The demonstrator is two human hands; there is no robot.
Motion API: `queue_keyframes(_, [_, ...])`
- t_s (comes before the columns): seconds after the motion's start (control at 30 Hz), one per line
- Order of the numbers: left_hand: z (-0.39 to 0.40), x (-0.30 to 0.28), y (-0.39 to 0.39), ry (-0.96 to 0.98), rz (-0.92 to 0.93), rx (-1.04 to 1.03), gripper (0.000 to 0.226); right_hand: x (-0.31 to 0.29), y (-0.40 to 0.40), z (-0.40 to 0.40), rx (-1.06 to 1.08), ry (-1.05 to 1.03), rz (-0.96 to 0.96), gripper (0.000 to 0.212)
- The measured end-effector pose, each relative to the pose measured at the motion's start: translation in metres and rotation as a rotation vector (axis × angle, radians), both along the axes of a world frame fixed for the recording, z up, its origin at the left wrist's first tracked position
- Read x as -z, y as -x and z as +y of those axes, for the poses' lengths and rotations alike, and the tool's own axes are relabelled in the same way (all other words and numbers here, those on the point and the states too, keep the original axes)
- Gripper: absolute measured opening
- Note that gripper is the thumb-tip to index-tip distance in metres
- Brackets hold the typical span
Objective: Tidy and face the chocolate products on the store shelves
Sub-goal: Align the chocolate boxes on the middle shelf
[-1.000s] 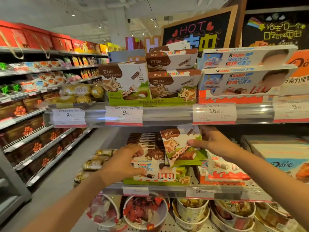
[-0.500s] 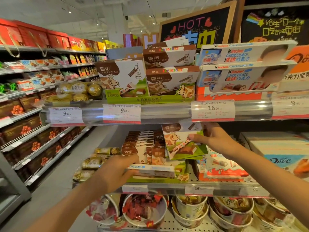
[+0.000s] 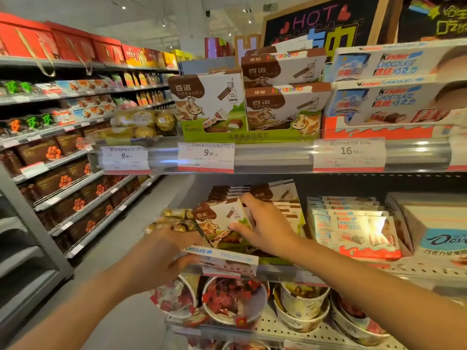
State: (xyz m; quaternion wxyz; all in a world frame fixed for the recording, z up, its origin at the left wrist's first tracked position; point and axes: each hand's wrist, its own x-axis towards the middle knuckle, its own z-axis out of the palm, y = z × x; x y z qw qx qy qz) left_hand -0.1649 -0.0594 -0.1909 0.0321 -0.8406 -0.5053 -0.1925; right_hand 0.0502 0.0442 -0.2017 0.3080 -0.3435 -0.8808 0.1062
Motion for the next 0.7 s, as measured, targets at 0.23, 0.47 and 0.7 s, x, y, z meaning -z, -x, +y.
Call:
queue_keyframes(0.23, [-0.003,0.008,0.005,0.033,0.017,-0.03,0.014,0.026,0.013,0.005,0.088,-0.143,0.02,0.043])
queue_keyframes(0.47, [0.011,0.011,0.004,-0.048,-0.055,0.058,0.012,0.03,0.006,0.015,0.005,-0.17,-0.093,0.072])
queue_keyframes(0.7, [0.03,0.024,-0.014,0.15,0.118,-0.05,0.006,0.037,-0.005,0.022,-0.1,-0.348,-0.135,0.067])
